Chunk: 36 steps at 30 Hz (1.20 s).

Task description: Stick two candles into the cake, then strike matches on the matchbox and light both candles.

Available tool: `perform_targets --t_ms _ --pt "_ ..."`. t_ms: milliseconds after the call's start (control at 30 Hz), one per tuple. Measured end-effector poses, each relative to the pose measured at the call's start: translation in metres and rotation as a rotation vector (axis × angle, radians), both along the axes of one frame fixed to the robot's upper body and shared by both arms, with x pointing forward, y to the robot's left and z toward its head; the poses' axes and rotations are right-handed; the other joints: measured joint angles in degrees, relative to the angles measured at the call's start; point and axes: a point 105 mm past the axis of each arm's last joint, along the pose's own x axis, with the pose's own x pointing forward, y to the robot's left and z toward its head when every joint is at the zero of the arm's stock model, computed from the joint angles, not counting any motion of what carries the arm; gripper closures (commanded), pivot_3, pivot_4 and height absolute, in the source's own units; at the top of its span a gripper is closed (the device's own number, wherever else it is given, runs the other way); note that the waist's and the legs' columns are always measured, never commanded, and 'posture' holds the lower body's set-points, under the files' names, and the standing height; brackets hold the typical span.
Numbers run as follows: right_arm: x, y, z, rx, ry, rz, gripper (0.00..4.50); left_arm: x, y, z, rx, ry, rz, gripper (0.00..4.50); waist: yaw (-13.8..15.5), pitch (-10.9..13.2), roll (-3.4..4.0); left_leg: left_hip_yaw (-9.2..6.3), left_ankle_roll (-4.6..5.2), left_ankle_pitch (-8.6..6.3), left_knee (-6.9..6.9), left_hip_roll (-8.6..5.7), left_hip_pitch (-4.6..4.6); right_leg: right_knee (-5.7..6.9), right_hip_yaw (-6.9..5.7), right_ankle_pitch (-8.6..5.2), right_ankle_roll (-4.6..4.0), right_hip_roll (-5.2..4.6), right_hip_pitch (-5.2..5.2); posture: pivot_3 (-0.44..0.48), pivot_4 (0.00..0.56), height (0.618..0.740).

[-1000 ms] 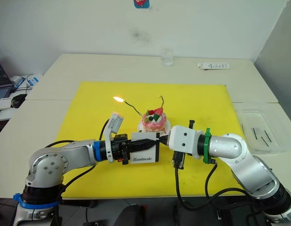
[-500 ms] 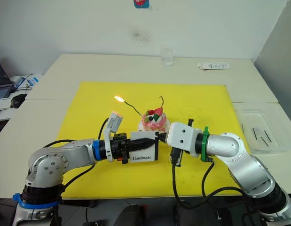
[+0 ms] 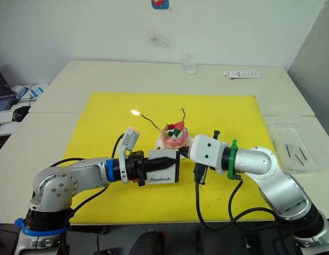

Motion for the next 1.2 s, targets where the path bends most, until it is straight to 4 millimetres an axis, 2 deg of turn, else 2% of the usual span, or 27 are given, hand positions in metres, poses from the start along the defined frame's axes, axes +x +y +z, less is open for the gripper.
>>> perform_targets --t_ms 367,900,1100,1200 --pt "0.000 -0.005 -0.003 -0.019 -0.006 -0.008 4.49 0.001 0.001 -0.001 0.009 -0.002 0.009 4.50 0.0 0.0 0.00 0.00 0.00 0.00 0.00 0.00 0.00 0.00 0.00 0.00 0.00 0.00 0.00 0.000 0.150 0.740" --pt "0.002 -0.002 -0.010 -0.059 -0.019 0.000 4.49 0.001 0.000 -0.001 0.004 -0.001 0.008 4.50 0.0 0.0 0.00 0.00 0.00 0.00 0.00 0.00 0.00 0.00 0.00 0.00 0.00 0.00 0.00 0.000 0.150 0.740" --pt "0.003 -0.001 -0.016 -0.087 0.003 0.033 4.49 0.002 0.000 -0.006 0.036 -0.007 0.006 4.50 0.0 0.0 0.00 0.01 0.00 0.00 0.00 -0.01 0.01 0.00 0.00 0.00 0.00 0.01 0.00 0.000 0.150 0.740" --pt "-0.003 0.001 -0.019 -0.122 0.019 0.100 4.49 0.006 0.000 -0.008 0.042 -0.029 0.011 4.50 0.0 0.0 0.00 0.00 0.00 0.00 0.00 -0.01 0.00 0.00 0.00 0.00 0.00 0.02 0.00 0.000 0.150 0.740"
